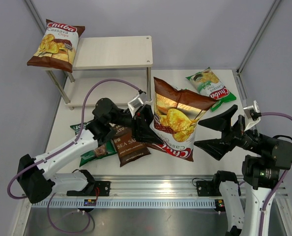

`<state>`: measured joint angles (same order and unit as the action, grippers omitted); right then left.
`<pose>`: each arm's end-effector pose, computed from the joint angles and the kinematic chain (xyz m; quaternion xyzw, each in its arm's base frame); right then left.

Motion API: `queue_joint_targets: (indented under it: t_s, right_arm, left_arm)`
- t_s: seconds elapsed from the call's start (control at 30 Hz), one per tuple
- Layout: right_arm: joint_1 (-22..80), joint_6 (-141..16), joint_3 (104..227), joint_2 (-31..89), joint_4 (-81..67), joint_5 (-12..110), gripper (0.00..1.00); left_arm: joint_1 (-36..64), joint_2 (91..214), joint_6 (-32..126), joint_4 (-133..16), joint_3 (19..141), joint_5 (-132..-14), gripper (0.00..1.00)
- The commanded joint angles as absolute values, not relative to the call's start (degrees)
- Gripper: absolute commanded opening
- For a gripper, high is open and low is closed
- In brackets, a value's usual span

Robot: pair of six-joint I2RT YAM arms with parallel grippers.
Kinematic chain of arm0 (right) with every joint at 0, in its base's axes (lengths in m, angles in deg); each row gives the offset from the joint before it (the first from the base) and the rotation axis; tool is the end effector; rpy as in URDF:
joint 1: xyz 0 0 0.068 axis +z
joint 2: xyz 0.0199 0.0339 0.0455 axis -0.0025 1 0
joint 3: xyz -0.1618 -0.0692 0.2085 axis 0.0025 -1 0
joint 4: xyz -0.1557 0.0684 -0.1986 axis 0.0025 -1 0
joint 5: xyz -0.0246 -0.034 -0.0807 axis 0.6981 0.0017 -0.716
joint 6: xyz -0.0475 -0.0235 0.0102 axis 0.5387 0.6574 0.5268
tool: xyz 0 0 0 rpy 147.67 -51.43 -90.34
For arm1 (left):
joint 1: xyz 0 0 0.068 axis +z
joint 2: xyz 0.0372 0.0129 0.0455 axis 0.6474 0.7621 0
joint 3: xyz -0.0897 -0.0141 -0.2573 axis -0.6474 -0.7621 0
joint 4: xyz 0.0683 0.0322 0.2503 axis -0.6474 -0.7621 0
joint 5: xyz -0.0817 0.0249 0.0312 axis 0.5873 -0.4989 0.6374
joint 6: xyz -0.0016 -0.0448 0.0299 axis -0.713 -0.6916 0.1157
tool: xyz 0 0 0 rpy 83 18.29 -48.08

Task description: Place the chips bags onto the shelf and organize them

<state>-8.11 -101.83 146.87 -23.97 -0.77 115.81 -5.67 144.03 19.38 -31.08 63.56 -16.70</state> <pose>0.0456 0.0283 0.4566 -0.3098 0.5745 0.4976 0.5712 0.1529 -0.2049 0.3949 0.4626 0.4688 -0.6935 0.2920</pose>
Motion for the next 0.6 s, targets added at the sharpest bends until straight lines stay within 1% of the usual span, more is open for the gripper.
queue_joint_targets:
  t_s: [0.0, 0.03, 0.1, 0.13, 0.17, 0.27, 0.4, 0.53, 0.57]
  right_arm:
    - [-7.2, -102.4, 149.2, -22.0, -1.9, 115.6, 0.99]
    - [-7.2, -100.7, 149.9, -20.5, -4.7, 114.8, 0.99]
    - [-7.2, -97.8, 151.4, -18.7, -10.1, 114.3, 1.0]
    - [-7.1, -99.1, 151.1, -17.7, -8.4, 114.7, 0.99]
    - [-7.1, -103.5, 149.8, -17.4, -2.1, 114.8, 0.99]
    - [-7.0, -111.2, 148.2, -16.7, 7.3, 116.2, 0.99]
    - [-6.5, -113.6, 148.6, -14.2, 9.2, 116.1, 0.99]
    - [-5.3, -120.2, 147.4, -11.9, 14.6, 115.8, 0.99]
    - [-5.0, -121.8, 147.1, -11.5, 18.5, 116.3, 0.99]
  left_arm:
    - [-5.5, 145.2, 12.3, -22.7, 66.5, -15.4, 0.13]
    - [-5.6, 145.6, 10.8, -17.9, 66.3, -14.6, 0.13]
    - [-5.8, 146.1, 7.6, -15.0, 66.4, -14.7, 0.13]
    - [-5.8, 146.7, 7.4, -15.1, 67.1, -15.2, 0.13]
    - [-5.9, 147.2, 7.4, -15.8, 67.7, -15.3, 0.13]
    - [-5.9, 149.4, 8.5, -20.3, 70.9, -15.7, 0.12]
    - [-5.9, 152.3, 8.3, -22.6, 73.5, -16.0, 0.1]
    - [-5.9, 155.2, 6.2, -22.8, 76.2, -16.5, 0.09]
    - [-5.8, 156.3, 5.9, -22.9, 76.5, -16.4, 0.09]
